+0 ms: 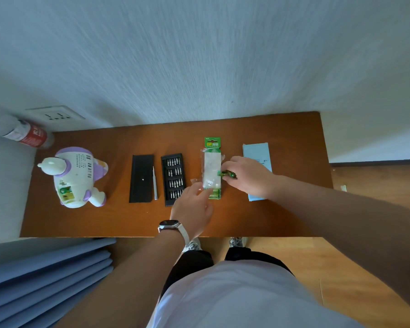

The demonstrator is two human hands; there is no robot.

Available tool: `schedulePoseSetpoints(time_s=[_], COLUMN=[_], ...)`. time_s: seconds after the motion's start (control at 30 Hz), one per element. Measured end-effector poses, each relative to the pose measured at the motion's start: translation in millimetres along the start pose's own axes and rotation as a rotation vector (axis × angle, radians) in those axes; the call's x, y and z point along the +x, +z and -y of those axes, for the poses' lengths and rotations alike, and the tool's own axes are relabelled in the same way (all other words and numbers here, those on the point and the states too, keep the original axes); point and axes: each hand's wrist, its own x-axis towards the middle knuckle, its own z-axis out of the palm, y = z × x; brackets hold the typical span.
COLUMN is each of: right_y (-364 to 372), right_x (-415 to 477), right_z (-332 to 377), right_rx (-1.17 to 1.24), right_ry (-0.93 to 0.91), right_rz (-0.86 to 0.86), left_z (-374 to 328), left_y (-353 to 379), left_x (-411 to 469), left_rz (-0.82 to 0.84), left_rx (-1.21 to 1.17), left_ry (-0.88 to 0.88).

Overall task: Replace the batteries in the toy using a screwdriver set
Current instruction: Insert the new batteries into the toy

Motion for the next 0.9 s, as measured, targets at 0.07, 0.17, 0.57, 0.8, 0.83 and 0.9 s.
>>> schedulePoseSetpoints(time_s=[0.07,0.17,0.57,0.8,0.83,0.9], right_y=[-11,-29,-61,-55,-54,-54], right_x=[-9,-25,-39,-21,-18,-11], right_z=[2,9,50,79,85,98], right_rx=[0.07,0.161,0.378,0.407,0.414,0.424], right_ry=[0.035,0.062,0.035,0.04,0.027,0.011], right_rz=[-0.027,-0.093,-0.253,-0.246,-0.247,-0.223], left_z=[-3,-15,-55,-35,-29,-16], left_y=[-4,-18,-80,-106,-111,-121], left_x=[1,8,27,16,14,12], left_rz=[0.001,-0.054,-0.105,-0.101,-0.079,-0.026], left_rx=[-0.066,-0.25,-1.021,-1.12,-1.125,-1.136], left_ry=[-0.054,-0.137,-0.279,-0.331,-0.326,-0.302])
